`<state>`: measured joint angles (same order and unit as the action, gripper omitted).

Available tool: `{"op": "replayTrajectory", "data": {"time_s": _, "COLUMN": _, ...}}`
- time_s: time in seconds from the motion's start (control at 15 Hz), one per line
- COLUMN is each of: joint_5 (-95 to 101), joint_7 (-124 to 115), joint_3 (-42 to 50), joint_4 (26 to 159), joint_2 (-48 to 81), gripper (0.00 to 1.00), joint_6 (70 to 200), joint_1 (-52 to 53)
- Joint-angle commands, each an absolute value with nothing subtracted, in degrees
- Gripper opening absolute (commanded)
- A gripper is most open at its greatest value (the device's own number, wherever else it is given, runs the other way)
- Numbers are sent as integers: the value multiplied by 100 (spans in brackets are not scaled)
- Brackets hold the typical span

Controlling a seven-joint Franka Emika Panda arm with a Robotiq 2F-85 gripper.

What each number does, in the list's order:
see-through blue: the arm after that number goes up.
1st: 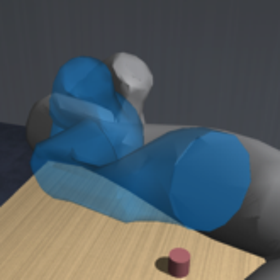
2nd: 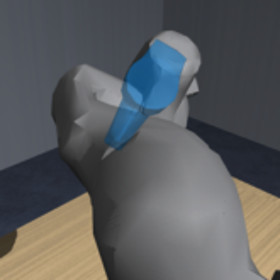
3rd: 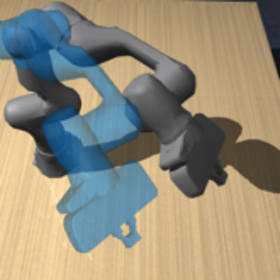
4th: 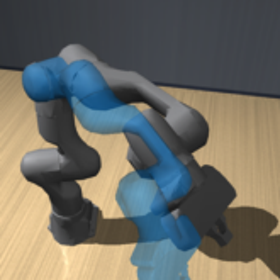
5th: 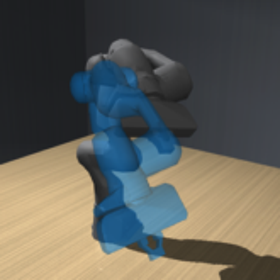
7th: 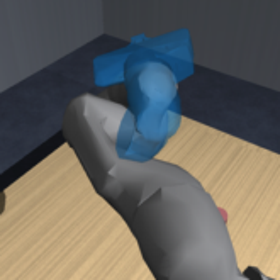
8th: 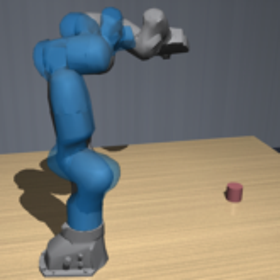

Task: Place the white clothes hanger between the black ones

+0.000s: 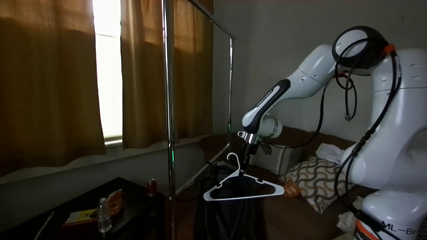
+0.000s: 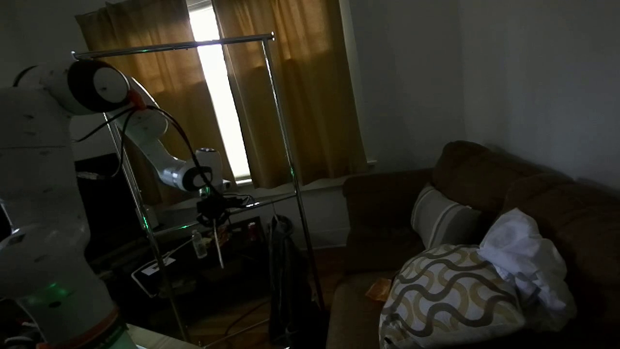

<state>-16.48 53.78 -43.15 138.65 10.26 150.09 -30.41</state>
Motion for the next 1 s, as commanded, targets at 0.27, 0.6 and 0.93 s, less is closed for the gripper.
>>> {"op": "replayTrajectory", "data": {"time_s": 0.27, "joint_5": -1993, "joint_7": 5573, "joint_3": -2349, "joint_4": 14030, "joint_2": 169, "gripper": 8, "joint_6": 14361, "joint_1": -1386}}
{"op": "replayTrajectory", "data": {"time_s": 0.6, "joint_5": -1564, "joint_7": 5343, "joint_3": -1619, "joint_4": 14226, "joint_2": -270, "gripper": 2, "joint_6": 14106, "joint_1": -827}}
{"op": "replayTrajectory", "data": {"time_s": 0.93, "joint_5": -689, "joint_7": 5007, "joint_3": -827, "joint_4": 14288, "joint_2": -815, "gripper": 2, "joint_6": 13567, "joint_1": -337}}
